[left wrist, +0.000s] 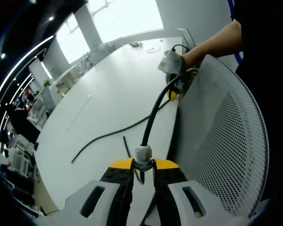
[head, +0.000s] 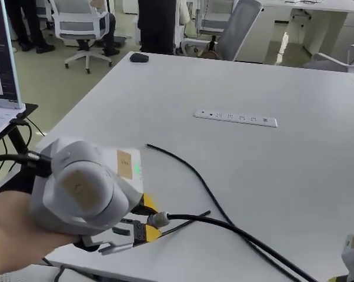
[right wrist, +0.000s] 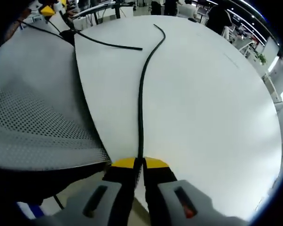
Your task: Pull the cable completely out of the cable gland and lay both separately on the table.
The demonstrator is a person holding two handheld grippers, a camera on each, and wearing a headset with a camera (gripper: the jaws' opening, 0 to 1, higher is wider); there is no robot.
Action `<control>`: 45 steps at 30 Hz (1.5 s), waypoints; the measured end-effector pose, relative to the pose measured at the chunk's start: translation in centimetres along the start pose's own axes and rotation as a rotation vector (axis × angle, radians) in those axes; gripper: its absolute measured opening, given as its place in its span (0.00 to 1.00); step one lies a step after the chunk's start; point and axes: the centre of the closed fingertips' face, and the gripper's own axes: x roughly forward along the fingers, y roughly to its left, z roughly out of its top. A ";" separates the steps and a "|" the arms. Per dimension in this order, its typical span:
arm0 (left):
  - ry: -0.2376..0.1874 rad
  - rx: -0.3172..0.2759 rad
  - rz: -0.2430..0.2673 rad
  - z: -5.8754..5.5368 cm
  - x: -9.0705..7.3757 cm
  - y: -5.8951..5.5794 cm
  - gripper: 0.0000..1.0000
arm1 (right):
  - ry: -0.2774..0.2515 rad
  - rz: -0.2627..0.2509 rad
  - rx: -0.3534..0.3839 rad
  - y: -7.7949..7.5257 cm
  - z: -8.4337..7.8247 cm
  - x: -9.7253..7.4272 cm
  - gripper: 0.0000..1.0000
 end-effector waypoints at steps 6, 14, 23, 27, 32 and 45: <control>0.006 -0.001 -0.004 0.1 0.3 -0.7 0.17 | 0.038 -0.086 -0.038 -4.4 1.0 0.4 0.03; 0.004 -0.017 -0.026 0.5 1.3 -2.0 0.16 | 0.027 -0.190 -0.033 -11.1 2.8 0.8 0.03; -0.002 -0.018 -0.046 0.8 3.1 -1.3 0.16 | 0.023 -0.256 0.093 -18.3 4.0 0.8 0.03; 0.001 -0.024 -0.048 0.8 3.9 -0.9 0.16 | 0.046 -0.291 0.106 -21.6 3.9 0.7 0.03; -0.008 -0.039 -0.062 1.1 4.3 -1.1 0.16 | 0.060 -0.298 0.111 -24.6 4.1 0.8 0.03; 0.006 -0.053 -0.052 1.0 4.5 -0.8 0.16 | 0.135 -0.466 0.229 -34.8 2.8 -0.6 0.05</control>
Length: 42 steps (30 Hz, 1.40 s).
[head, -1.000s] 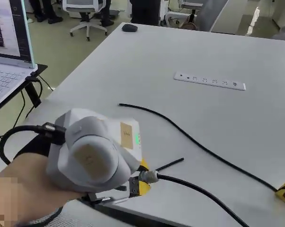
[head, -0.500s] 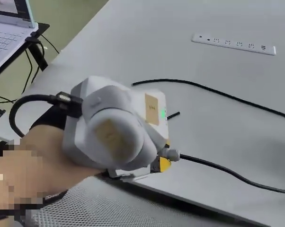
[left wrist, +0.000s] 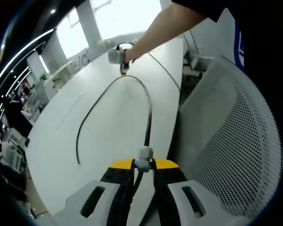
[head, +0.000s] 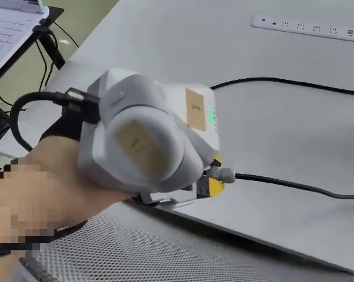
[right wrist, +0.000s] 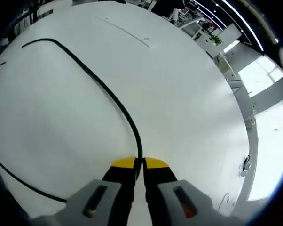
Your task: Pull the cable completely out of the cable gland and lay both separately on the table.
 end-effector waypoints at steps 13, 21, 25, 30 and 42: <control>-0.013 0.048 0.032 1.0 -0.6 0.3 0.16 | -0.241 -0.091 -0.068 5.2 2.4 -13.8 0.22; -0.032 0.095 0.045 2.0 -1.7 0.5 0.16 | -0.390 0.121 -0.205 15.7 3.7 -22.0 0.20; -0.038 0.118 0.057 2.2 -2.3 0.8 0.16 | -0.428 0.260 -0.230 21.4 3.8 -25.0 0.18; -0.056 0.132 0.068 2.4 -3.0 1.2 0.16 | -0.464 0.439 -0.220 29.0 3.7 -28.1 0.18; -0.078 0.172 0.045 2.9 -2.8 0.2 0.16 | -0.563 0.521 -0.464 38.5 6.5 -32.3 0.19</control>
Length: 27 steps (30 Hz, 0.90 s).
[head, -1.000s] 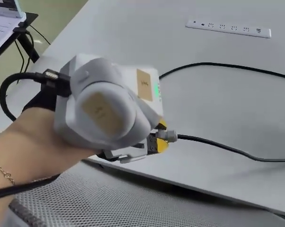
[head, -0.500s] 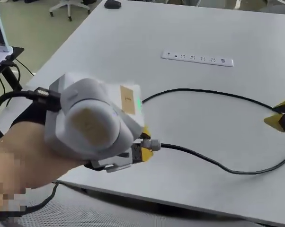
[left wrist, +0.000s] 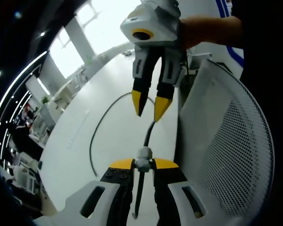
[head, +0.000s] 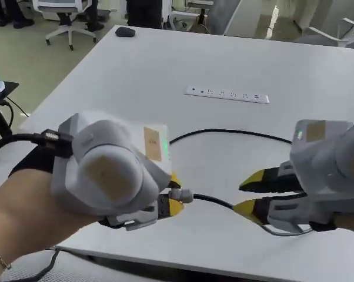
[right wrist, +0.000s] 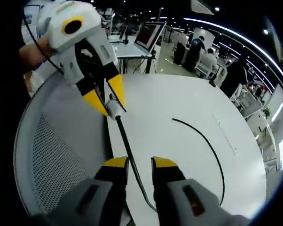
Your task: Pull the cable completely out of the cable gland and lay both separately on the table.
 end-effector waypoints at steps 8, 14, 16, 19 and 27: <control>-0.012 0.021 -0.011 0.6 0.6 -0.6 0.16 | -0.001 0.038 -0.201 1.9 1.6 0.5 0.08; -0.014 0.036 -0.015 1.0 0.6 -0.9 0.16 | -0.012 0.050 -0.202 2.2 1.6 0.6 0.04; -0.012 0.036 -0.017 1.0 0.6 -1.0 0.16 | -0.021 0.052 -0.218 2.3 1.6 0.5 0.04; -0.012 0.033 -0.015 0.9 0.5 -1.0 0.16 | -0.022 0.054 -0.200 2.2 1.3 0.2 0.04; 0.018 0.026 -0.008 -0.2 0.1 -0.7 0.16 | 0.020 0.038 -0.186 1.4 -0.9 -0.8 0.04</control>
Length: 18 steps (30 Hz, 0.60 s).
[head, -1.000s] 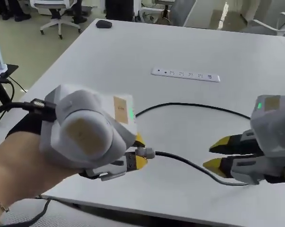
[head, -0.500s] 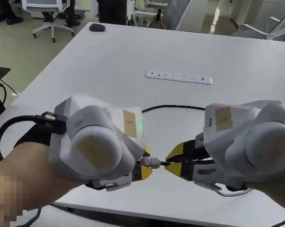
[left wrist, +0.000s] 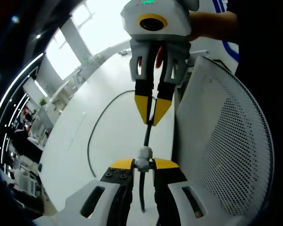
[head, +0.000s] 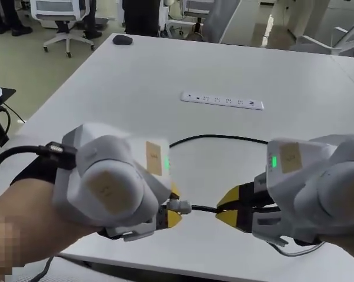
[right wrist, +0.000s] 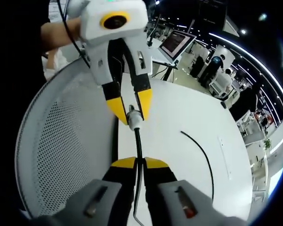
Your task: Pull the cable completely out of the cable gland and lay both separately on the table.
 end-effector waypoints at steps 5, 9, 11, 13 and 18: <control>0.002 -0.008 0.007 -0.1 -0.1 0.2 0.16 | 0.045 -0.019 0.008 -0.5 -1.9 -0.5 0.04; 0.016 -0.008 0.011 -0.4 -0.4 0.4 0.16 | 0.106 -0.027 0.003 -0.8 -4.0 -0.5 0.03; 0.019 -0.012 0.016 -0.5 -0.5 0.5 0.16 | 0.134 -0.035 0.010 -1.1 -5.0 -0.6 0.03; 0.023 -0.014 0.022 -0.7 -0.7 0.6 0.16 | 0.169 -0.041 0.010 -1.2 -6.0 -0.6 0.03; 0.026 -0.019 0.028 -0.9 -0.9 0.6 0.16 | 0.194 -0.028 0.032 -1.3 -7.3 -0.8 0.03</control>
